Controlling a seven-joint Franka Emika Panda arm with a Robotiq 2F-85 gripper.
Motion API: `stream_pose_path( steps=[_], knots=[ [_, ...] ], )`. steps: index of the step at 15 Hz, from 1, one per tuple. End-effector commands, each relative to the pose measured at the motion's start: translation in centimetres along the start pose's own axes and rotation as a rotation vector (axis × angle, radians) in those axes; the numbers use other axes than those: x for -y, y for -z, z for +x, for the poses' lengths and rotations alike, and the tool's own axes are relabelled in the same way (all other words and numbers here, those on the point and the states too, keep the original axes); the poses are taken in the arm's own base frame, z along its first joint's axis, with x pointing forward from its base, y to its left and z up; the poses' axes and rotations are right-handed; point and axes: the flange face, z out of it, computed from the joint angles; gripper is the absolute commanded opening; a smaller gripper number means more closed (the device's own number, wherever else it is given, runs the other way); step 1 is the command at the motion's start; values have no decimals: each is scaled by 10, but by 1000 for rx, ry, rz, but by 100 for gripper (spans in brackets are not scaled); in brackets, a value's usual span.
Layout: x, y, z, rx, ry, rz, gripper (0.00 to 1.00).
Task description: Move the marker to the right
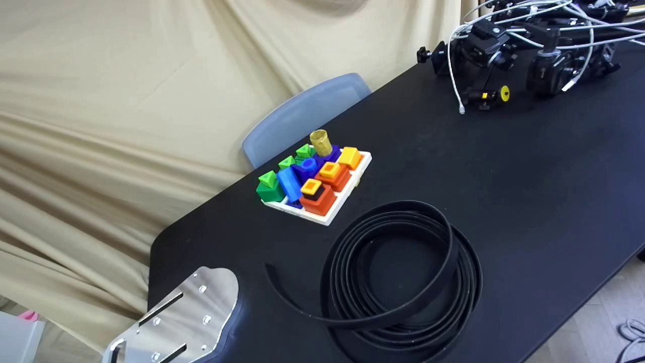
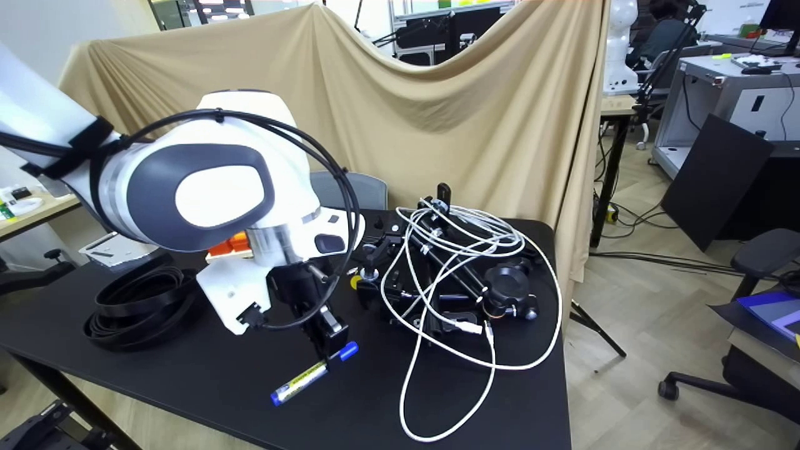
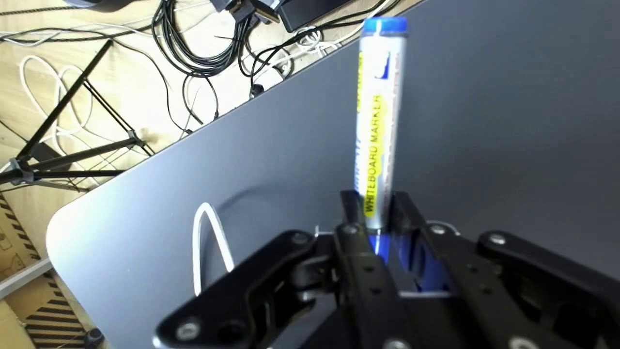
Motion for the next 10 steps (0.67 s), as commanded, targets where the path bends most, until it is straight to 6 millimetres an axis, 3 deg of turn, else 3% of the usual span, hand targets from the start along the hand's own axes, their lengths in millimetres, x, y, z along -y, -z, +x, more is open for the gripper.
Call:
stream_pose_path(
  steps=[1, 5, 10],
  knots=[
    [-11, -3, 25, -30, 43, -25, 5],
    [-9, -26, 54, -49, 107, -20, 5],
    [9, -62, 80, -81, 158, 8, 5]
  ],
)
